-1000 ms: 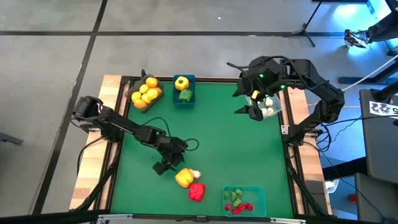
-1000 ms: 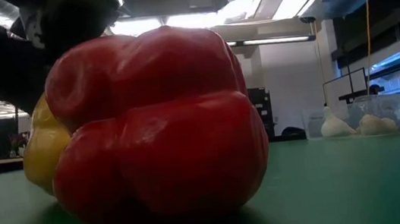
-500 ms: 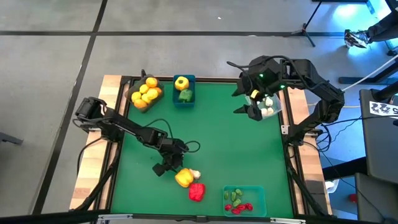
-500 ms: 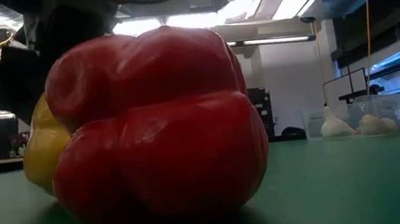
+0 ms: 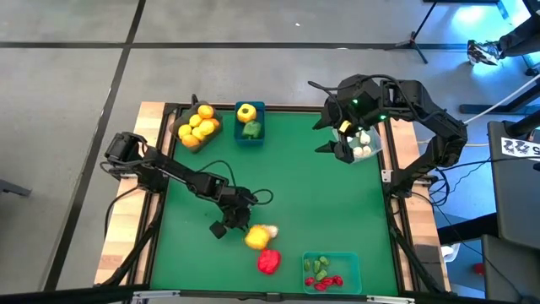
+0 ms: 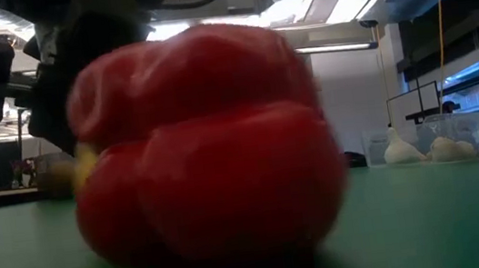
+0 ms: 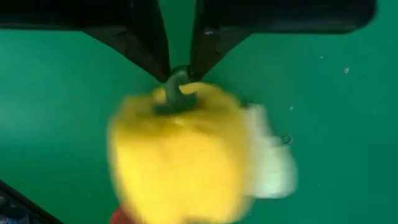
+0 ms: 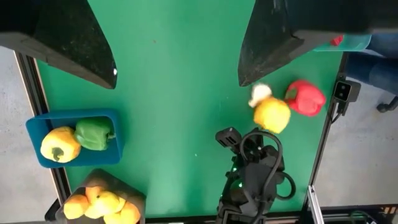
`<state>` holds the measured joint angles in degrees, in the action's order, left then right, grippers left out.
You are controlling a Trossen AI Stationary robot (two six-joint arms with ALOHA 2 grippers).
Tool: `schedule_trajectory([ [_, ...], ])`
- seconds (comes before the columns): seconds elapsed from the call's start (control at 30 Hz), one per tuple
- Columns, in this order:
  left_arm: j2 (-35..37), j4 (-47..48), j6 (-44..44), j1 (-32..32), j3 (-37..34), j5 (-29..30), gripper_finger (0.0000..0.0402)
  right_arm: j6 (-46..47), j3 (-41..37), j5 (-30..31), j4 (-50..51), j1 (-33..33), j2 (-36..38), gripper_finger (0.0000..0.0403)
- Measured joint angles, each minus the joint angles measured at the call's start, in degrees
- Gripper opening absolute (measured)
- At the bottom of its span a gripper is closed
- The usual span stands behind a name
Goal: Sort produce into baskets
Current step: Put the yellow bell pepper into the blue bin
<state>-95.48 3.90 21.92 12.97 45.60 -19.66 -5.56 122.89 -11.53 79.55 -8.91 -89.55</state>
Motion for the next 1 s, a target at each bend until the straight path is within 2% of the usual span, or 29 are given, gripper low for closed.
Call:
schedule_trajectory([
  [0.27, 0.0, -0.4, -0.2, 0.0, 0.0, 0.0, 0.0003, 1.2, 0.0, 0.4, -0.2, 0.0, 0.0, 0.0328],
  [0.6, 0.1, -0.3, -6.6, 0.0, 0.0, 0.3, 0.0002, 3.2, 0.0, 0.6, -0.2, 0.0, 0.0, 0.0328],
  [0.77, 0.2, -0.1, -8.3, 0.0, 0.0, 7.1, 0.0003, 3.2, 0.0, 0.5, -0.2, 0.0, 0.0, 0.0328],
  [0.9, 2.3, 4.7, -8.4, -0.1, 0.8, 12.8, 0.0003, 3.2, 0.0, 0.5, -0.2, 0.0, 0.0, 0.0328],
  [1.0, 4.5, 10.0, -9.8, -0.3, 2.1, 13.2, 0.0004, 2.6, 0.0, 0.5, -0.2, 0.0, 0.0, 0.0328],
])
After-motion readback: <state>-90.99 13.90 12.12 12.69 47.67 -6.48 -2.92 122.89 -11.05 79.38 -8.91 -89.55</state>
